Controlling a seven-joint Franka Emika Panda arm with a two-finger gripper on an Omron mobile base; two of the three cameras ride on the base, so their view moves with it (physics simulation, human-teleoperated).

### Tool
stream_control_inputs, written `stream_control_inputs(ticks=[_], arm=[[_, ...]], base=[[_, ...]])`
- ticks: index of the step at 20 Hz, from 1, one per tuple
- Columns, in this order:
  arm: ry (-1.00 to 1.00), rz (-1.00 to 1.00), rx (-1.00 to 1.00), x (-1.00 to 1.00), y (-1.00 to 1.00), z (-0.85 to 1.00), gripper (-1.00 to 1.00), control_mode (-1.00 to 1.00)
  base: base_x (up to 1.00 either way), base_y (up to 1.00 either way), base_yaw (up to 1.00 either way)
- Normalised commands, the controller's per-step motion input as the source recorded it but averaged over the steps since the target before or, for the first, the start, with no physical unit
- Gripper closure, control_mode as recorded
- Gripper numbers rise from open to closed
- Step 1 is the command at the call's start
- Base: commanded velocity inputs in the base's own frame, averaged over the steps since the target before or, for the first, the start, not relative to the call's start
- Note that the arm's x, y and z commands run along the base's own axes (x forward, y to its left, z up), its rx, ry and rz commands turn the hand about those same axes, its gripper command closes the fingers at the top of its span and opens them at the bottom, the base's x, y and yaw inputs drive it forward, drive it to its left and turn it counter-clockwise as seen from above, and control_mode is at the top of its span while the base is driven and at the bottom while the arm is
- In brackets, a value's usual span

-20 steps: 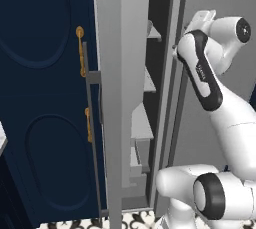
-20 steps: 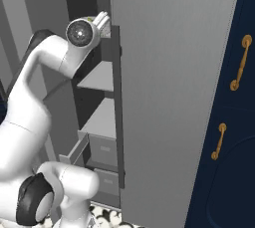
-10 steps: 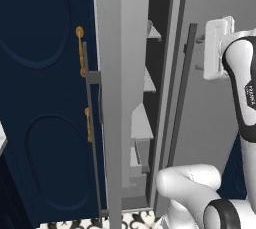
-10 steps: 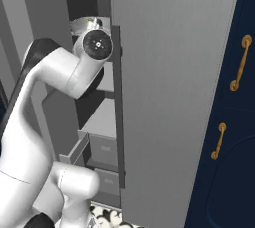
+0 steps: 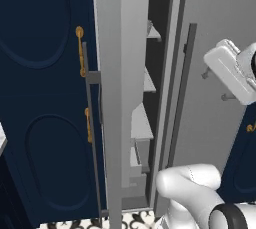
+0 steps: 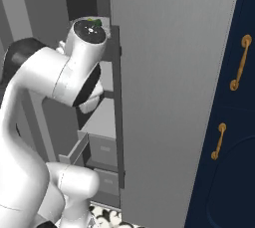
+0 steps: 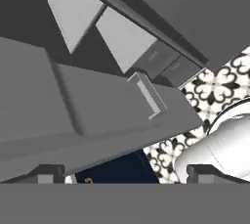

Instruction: Take the meat container that has the shrimp and place it on the second highest rack of the freezer. Then take the vegetable container that has the broccoli and carrot and place it on the highest rack of the freezer.

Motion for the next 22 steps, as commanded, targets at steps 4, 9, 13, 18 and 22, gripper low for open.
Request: stream_control_inputs(ticks=[4, 9, 13, 18, 22], arm=[[-0.07, 0.41, -0.57, -1.00, -0.03, -0.56, -1.00, -1.00], [0.00, 0.25, -0.41, -0.58, 0.00, -0.50, -1.00, -1.00], [-0.03, 0.11, -0.18, -0.39, 0.00, -0.13, -1.00, 1.00], [0.00, 0.00, 0.00, 0.00, 0.00, 0.00, -1.00, 1.00], [0.00, 0.00, 0.00, 0.00, 0.00, 0.00, -1.00, 1.00]], base=[[0.00, 0.00, 0.00], [0.00, 0.00, 0.00], [-0.50, 0.00, 0.06], [-0.92, 0.63, 0.04], [-0.01, 1.00, 0.00]])
